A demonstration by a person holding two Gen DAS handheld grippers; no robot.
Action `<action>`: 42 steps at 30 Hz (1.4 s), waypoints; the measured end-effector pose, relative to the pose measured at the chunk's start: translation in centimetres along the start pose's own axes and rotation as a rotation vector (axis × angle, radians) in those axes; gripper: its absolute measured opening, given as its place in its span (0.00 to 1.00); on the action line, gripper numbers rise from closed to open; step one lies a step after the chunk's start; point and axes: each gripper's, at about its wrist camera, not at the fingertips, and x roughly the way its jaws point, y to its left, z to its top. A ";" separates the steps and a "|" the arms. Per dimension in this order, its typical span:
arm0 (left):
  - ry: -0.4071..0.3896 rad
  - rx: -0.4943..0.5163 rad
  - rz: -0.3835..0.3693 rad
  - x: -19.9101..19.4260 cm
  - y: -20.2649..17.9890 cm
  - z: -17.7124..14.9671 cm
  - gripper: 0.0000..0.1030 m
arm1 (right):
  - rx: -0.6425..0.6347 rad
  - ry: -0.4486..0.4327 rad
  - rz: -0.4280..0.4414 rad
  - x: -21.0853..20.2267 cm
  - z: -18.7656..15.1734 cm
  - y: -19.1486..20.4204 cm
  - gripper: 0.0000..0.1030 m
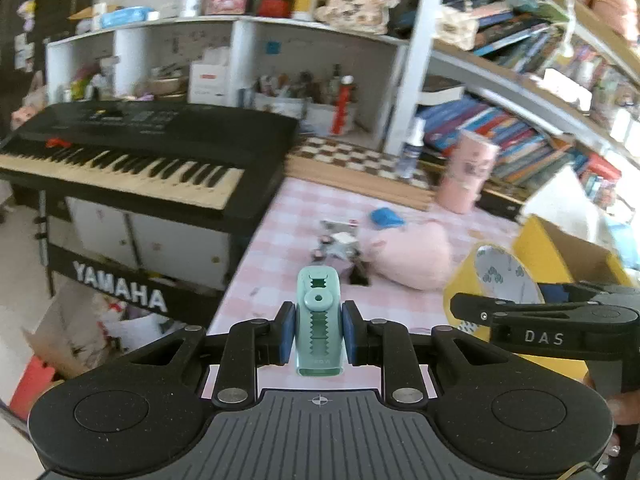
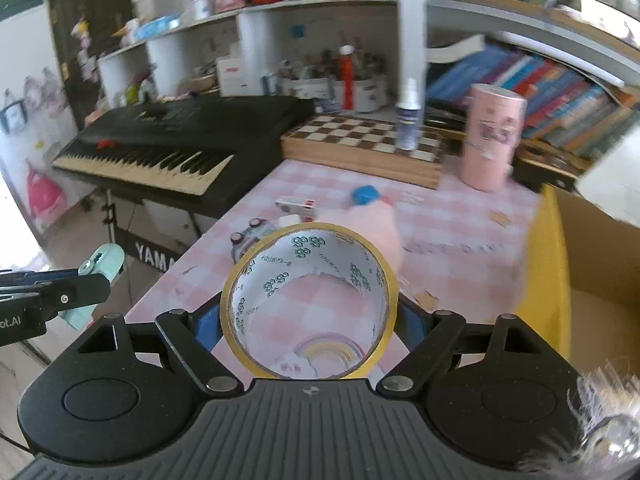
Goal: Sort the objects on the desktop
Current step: 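Lift and carry the mint-green object and tape roll over the yellow box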
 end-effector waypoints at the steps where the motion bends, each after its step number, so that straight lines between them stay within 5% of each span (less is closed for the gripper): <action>1: 0.001 0.007 -0.017 -0.3 -0.2 -0.1 0.23 | 0.014 -0.004 -0.016 -0.9 -0.4 -0.1 0.80; 26: 0.159 0.180 -0.356 -6.6 -4.7 -9.8 0.23 | 0.354 0.080 -0.282 -15.3 -16.1 0.8 0.80; 42: 0.160 0.289 -0.489 -7.3 -9.0 -10.6 0.23 | 0.475 0.041 -0.416 -19.8 -18.6 -0.8 0.80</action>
